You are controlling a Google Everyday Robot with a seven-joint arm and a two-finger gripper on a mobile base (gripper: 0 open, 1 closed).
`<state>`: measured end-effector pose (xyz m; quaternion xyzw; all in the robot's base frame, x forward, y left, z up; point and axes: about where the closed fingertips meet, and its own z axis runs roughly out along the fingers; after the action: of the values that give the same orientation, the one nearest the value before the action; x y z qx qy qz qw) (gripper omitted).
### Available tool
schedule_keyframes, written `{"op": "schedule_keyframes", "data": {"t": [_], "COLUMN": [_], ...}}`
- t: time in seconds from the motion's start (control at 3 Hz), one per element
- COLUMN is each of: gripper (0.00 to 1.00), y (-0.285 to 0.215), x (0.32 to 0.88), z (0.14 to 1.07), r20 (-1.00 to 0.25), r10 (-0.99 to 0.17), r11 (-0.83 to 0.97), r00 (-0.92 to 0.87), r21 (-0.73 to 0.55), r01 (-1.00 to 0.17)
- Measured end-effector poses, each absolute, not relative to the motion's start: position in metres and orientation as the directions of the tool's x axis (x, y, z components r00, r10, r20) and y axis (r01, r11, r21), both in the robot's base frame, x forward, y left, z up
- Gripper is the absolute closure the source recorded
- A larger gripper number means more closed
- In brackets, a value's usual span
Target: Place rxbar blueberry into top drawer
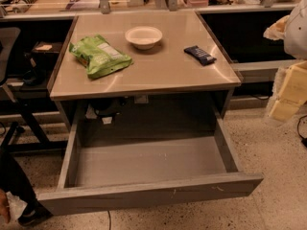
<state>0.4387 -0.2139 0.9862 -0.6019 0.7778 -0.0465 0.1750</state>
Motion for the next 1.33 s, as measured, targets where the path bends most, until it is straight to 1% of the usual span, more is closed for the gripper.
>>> {"op": "schedule_keyframes", "data": {"t": [0.67,1.0,1.33], "gripper": [0.0,0.0,0.0], "y": [-0.212,-0.205,-0.199], "x": [0.443,0.468,0.506], "z": [0.986,0.98,0.966], "r20": [-0.228,-0.268,-0.282], "r10": [-0.946,-0.919,-0.889], "r11": [0.291,0.35,0.411], "r00": [-0.232,-0.288,-0.36], "r21": [-0.276,-0.221,-0.147], "r01": [-0.916,-0.91,-0.9]}}
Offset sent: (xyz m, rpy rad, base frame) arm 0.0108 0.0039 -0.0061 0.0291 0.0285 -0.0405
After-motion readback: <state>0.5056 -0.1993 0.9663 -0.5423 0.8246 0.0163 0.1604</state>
